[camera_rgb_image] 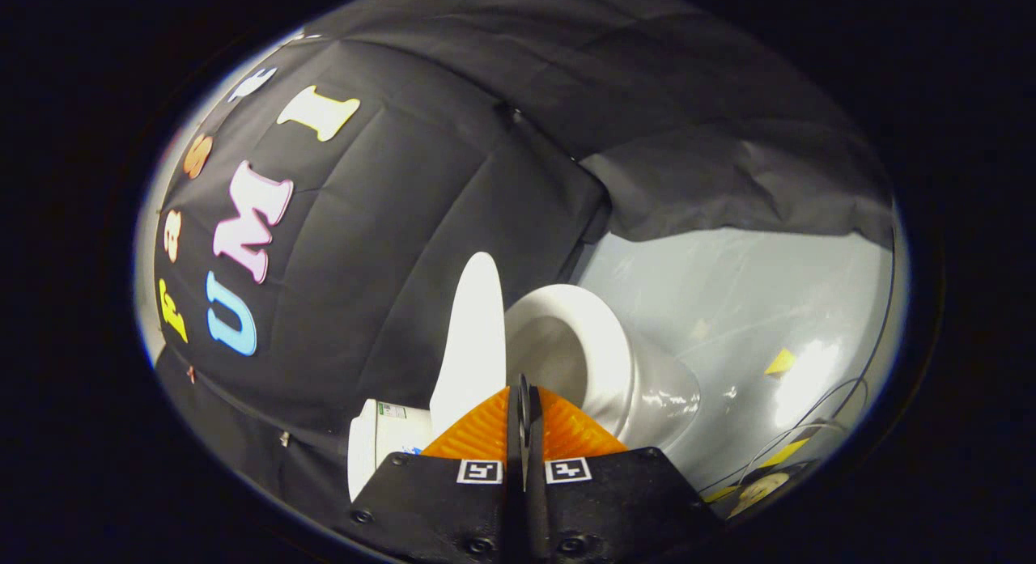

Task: Open the toilet lid.

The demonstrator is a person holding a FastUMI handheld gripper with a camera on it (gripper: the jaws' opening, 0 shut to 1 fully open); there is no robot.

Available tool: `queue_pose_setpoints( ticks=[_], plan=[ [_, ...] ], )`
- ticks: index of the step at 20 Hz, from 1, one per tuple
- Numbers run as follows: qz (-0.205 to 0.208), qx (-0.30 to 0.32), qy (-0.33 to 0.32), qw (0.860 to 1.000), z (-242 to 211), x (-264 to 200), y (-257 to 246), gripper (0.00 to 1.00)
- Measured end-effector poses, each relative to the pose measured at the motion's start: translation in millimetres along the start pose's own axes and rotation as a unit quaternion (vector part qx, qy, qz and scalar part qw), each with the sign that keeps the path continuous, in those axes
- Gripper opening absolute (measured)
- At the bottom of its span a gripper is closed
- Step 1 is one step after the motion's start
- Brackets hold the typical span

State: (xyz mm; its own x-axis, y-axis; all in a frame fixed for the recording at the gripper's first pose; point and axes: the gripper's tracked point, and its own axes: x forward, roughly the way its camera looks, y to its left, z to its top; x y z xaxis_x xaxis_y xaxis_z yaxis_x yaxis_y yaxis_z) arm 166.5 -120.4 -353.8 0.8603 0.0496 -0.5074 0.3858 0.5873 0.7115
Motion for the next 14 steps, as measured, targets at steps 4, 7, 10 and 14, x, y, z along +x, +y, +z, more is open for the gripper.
queue_pose_setpoints(
  ticks=[4, 7, 10, 14],
  plan=[
    [0.003, -0.073, -0.021, 0.997, 1.9, -23.0, 55.5, 0.05],
    [0.004, -0.135, -0.042, 0.990, -3.0, -38.9, 99.9, 0.05],
    [-0.005, -0.188, -0.050, 0.981, -14.4, -56.2, 128.6, 0.05],
    [-0.010, -0.253, -0.074, 0.965, -31.7, -68.0, 169.8, 0.05]
  ],
)
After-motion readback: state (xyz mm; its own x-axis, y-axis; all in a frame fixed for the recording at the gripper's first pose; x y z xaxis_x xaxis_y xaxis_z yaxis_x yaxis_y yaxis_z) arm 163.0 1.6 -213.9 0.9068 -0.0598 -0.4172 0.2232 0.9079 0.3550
